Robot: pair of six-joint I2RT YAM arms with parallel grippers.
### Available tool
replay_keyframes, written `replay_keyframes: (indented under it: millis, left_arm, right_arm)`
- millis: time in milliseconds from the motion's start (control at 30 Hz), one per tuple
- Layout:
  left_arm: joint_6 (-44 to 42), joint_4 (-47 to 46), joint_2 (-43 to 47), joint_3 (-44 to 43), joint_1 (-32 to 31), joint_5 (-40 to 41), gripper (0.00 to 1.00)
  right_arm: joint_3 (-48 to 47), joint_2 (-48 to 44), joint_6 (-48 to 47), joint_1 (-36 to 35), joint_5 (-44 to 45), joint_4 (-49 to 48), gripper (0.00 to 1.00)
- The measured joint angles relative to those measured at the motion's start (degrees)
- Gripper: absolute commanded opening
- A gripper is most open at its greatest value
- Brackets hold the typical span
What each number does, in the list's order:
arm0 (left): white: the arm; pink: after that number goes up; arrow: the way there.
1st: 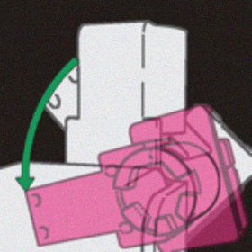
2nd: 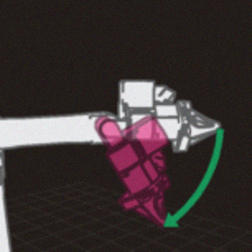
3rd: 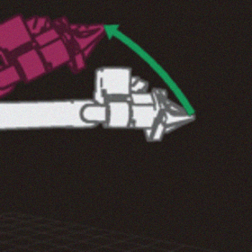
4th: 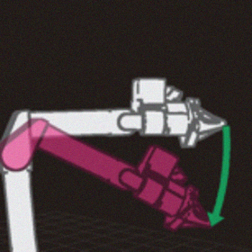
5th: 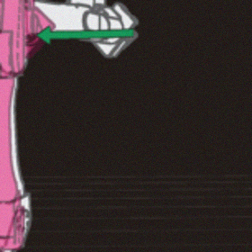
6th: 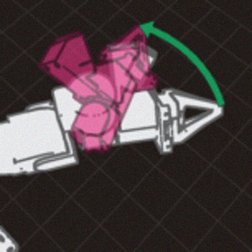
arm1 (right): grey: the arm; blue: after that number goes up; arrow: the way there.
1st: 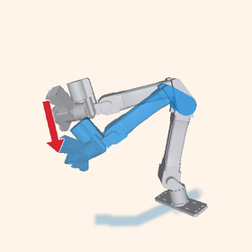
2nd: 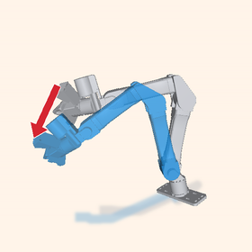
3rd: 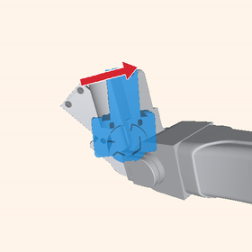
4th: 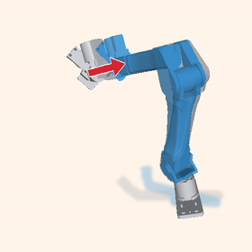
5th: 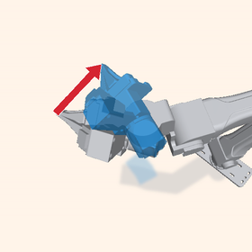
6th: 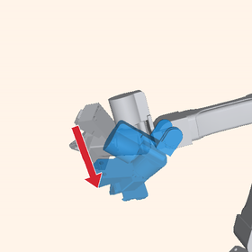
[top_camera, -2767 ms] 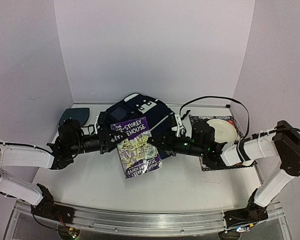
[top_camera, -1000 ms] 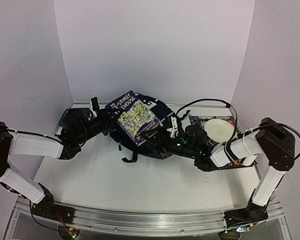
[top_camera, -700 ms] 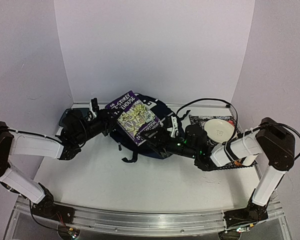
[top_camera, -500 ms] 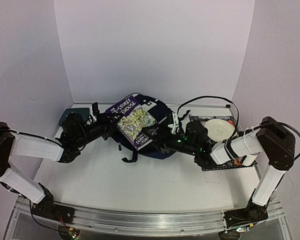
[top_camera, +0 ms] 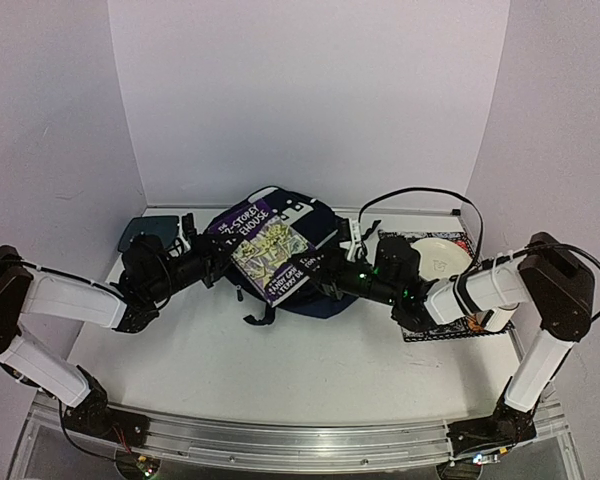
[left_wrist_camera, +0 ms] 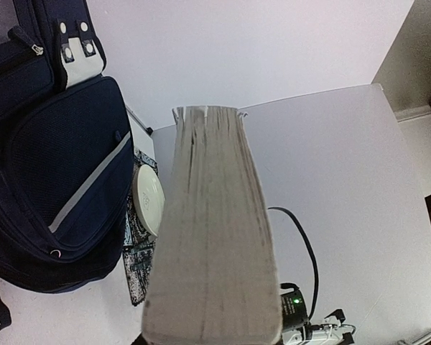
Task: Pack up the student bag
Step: Pass from the left arm to the right, then move the student bag to the center of the board.
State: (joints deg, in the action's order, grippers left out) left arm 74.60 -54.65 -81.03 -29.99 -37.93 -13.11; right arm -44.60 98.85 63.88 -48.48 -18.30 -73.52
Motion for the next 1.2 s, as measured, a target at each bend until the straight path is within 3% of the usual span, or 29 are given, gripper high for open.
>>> replay_keyframes:
  millis: [267, 433, 600, 833, 1200]
  left_arm:
    - [-2.51, -2.14, -1.74, 1.54, -0.39, 0.67, 0.53]
    - [-9.51, -0.31, -1.8, 2.02, -0.31, 2.44, 0.7]
    - [-17.52, 9.5, -1.9, -0.46, -0.26, 4.28, 0.75]
    - [-21.68, 21.93, -4.48, -4.41, 0.07, 8.22, 0.77]
    - [-22.5, 33.69, -21.09, -15.14, 5.32, 6.85, 0.73]
  right_arm:
    - [2.69, -2.29, -0.33, 1.1, -0.84, 1.05, 0.0]
    - [6.89, -5.56, -0.49, 4.62, -0.6, 2.54, 0.0]
    - [11.32, -10.66, -1.37, 8.77, 1.13, 4.12, 0.0]
    - [14.98, -20.98, -5.22, 11.37, 2.79, 4.54, 0.0]
    - [19.17, -29.64, -9.74, 11.86, 4.79, 5.91, 0.0]
